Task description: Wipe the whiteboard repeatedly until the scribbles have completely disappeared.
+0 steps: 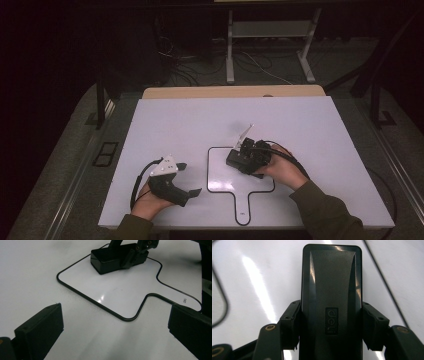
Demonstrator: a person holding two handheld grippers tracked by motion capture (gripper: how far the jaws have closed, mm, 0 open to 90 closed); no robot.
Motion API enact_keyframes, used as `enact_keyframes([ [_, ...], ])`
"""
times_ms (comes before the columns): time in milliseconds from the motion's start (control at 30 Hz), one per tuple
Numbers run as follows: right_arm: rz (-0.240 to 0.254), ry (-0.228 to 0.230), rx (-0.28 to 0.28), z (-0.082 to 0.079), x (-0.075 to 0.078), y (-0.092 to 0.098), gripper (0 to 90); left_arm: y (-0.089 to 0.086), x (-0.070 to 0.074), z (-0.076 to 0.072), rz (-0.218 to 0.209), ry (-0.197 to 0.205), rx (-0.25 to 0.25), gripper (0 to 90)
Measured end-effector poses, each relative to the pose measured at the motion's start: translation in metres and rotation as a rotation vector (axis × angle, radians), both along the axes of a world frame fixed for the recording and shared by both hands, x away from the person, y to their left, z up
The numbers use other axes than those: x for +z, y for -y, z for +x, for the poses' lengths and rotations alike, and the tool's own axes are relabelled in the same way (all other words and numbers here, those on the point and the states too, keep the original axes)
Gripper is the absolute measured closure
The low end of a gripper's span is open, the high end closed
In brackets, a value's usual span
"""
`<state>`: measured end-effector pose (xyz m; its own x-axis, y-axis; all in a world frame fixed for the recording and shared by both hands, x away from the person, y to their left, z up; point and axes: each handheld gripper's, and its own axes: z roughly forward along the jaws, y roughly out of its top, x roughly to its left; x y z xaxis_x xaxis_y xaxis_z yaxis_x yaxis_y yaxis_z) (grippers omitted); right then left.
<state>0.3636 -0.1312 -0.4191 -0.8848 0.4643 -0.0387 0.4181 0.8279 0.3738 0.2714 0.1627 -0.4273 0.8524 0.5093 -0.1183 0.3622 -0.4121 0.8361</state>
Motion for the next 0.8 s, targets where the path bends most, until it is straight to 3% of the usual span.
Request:
enact_keyframes([
  [133, -0.012, 0.012, -0.020, 0.004, 0.000, 0.006, 38.8, 0.000, 0.000, 0.000, -0.004, -0.001, 0.005, 0.0],
  [533, 0.013, -0.002, -0.110, 0.023, -0.001, 0.029, 38.8, 0.000, 0.000, 0.000, 0.000, 0.000, 0.001, 0.0],
  [700, 0.012, -0.006, -0.116, 0.022, -0.001, 0.029, 38.8, 0.000, 0.000, 0.000, 0.003, 0.000, -0.002, 0.0],
  [800, 0.008, -0.010, -0.091, 0.020, -0.001, 0.030, 38.7, 0.000, 0.000, 0.000, 0.004, 0.001, -0.004, 0.0],
])
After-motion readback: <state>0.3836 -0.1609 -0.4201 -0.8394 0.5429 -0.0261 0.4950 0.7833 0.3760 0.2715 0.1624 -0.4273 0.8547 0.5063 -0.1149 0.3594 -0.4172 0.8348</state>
